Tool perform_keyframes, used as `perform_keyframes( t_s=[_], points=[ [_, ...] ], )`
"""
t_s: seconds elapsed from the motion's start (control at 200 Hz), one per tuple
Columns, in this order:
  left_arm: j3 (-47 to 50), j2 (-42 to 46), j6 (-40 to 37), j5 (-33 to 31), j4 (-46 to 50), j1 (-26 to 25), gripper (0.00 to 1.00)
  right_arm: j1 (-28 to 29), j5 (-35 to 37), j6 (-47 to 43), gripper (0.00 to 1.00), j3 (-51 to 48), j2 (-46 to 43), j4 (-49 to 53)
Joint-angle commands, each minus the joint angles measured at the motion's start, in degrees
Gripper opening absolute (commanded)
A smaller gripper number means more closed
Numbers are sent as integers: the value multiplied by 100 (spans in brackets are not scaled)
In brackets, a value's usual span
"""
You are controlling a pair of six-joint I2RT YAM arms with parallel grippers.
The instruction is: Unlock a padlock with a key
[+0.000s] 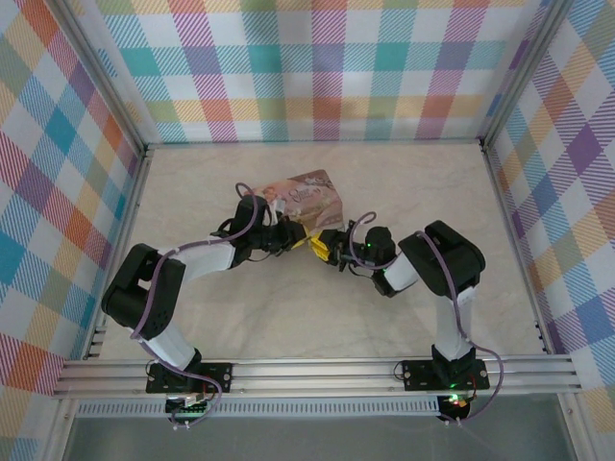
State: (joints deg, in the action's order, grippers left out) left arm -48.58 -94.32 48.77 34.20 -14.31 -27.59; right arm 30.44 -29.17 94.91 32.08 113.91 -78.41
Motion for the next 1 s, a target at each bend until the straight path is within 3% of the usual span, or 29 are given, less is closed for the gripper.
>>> perform_keyframes(
  t_s=[0.0, 0.12, 0.2, 0.395, 0.59, 0.875, 0.995],
  points=[
    [-303, -79, -254, 557, 582, -115, 0, -206, -118, -411, 32, -368, -256, -152],
    [-335, -134, -256, 527, 646, -123, 0, -374, -238, -834, 32, -802, -532, 186],
    [-363, -139, -272, 484, 745, -128, 0, -440, -324, -1370, 33, -941, -944, 988],
    [-486, -108, -385, 404, 1156, -185, 0, -408, -175, -3348, 33, -640, -2303, 4455],
    [-499, -95, -418, 443, 1268, -211, 0, -1, 849, -5342, 34, 67, -3321, 7138],
    [-512, -69, -390, 552, 1340, -220, 1, 879, 2143, -7122, 40, 859, -3562, 8186],
    [-555, -60, -381, 612, 1369, -220, 1, 1051, 2310, -7490, 44, 1096, -3492, 8192]
  ],
)
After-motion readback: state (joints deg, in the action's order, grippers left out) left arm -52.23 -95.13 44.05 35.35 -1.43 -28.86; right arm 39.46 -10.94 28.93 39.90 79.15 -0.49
